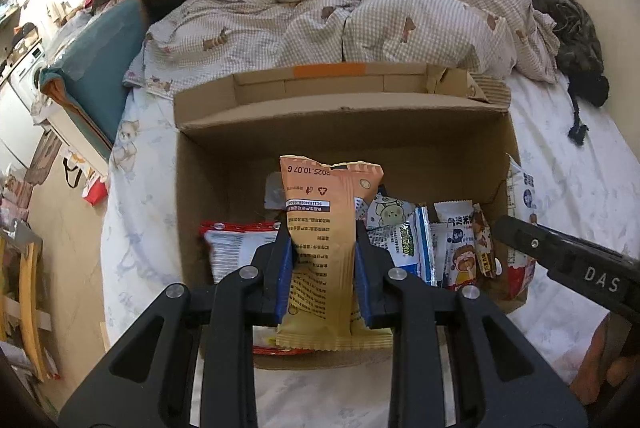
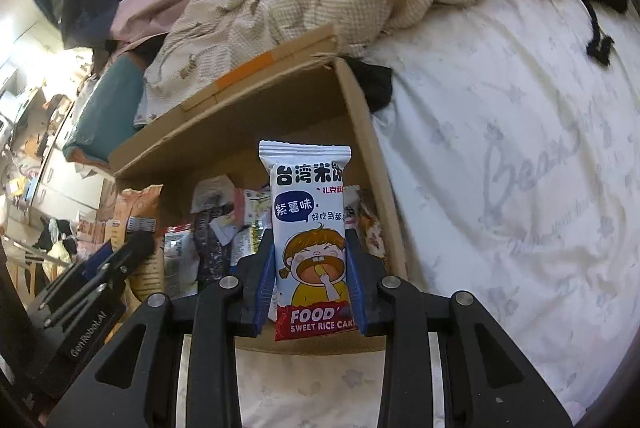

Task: Organize snacks
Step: 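Carry both packets over the box and lower them inside, then open both tools to release the tan bar and rice cake packet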

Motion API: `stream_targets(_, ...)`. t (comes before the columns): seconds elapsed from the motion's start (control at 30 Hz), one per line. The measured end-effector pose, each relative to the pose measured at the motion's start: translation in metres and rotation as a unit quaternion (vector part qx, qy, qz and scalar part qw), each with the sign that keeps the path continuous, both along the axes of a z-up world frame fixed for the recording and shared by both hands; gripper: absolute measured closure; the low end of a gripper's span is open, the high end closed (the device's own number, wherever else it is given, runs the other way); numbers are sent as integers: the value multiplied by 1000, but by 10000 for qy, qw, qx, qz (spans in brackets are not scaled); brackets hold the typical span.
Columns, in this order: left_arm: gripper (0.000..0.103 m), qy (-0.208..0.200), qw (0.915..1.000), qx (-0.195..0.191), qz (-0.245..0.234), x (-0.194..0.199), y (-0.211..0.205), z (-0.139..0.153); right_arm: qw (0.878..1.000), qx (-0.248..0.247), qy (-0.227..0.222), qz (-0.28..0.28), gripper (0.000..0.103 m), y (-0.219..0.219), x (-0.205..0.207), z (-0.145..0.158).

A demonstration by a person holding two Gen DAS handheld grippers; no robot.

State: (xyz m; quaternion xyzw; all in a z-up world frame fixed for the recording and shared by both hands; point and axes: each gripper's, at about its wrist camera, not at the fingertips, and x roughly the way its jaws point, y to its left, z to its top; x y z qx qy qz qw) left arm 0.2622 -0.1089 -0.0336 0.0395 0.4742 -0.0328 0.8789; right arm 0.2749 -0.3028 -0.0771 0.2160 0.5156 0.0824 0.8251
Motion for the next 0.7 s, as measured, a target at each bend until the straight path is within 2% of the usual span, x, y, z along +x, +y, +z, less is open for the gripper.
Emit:
stream_targets(0.27,79,185,9997,125,33,6,-10,-17,9997,46,197,-117,69,-6,3,-7)
stream_targets(0.57,77,112,9997,143,163,2,-4,-11,9997,236,81,-29,67,-2,4,-1)
stream_targets(0.6,69,90,9996,188,166,0,-4,-9,9997,231,58,-19,66,-1,4,0)
stream_targets(0.63,52,86,9994,251,235,-3,-3,-5,9998,189,55,-28,65,-1,4,2)
stream_targets(0.67,40,76,9993,221,279,-6,-1,-2,9999,110,36,-52,51,-1,3,4)
stream_targets(0.7,21,-7,9996,83,278,-12,2,4,10000,71,-25,-60,31,-1,2,7)
